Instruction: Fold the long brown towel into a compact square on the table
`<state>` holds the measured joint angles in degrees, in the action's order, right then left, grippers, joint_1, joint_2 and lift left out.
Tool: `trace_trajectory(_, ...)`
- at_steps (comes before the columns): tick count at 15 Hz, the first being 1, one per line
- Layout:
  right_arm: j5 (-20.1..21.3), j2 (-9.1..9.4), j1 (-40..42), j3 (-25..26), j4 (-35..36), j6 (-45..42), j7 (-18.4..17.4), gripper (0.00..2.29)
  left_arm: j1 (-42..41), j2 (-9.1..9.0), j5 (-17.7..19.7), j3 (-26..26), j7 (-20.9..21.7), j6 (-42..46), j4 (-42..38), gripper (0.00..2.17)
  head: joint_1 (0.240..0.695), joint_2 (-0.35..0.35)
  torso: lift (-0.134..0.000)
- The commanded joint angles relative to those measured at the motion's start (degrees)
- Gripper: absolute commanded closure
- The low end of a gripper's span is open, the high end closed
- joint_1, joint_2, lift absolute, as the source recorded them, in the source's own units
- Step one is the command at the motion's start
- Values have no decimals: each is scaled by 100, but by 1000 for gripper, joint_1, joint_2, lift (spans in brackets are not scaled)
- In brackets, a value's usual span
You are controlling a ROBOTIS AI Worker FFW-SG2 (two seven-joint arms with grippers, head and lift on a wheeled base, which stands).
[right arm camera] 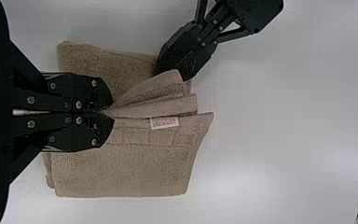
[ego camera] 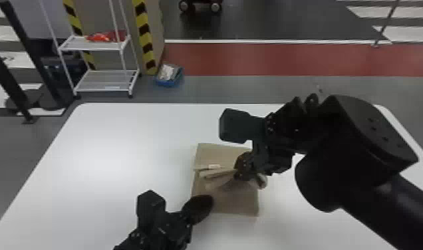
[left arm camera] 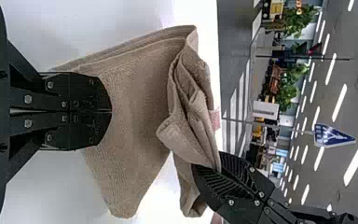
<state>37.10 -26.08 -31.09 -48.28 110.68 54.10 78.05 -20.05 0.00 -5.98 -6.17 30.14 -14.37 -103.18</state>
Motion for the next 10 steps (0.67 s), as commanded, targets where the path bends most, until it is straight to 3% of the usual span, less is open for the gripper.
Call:
trace_trajectory(1,17,-29,59,-58,15,-17,28,1541,1,-15,0,-7,-8,-18,0,2148,695,14,-123)
trace_trajectory(10,140,15,279,-269,-3,1,28,1538,-8,-15,-9,-43,-17,-71,0,2148,695,15,-123)
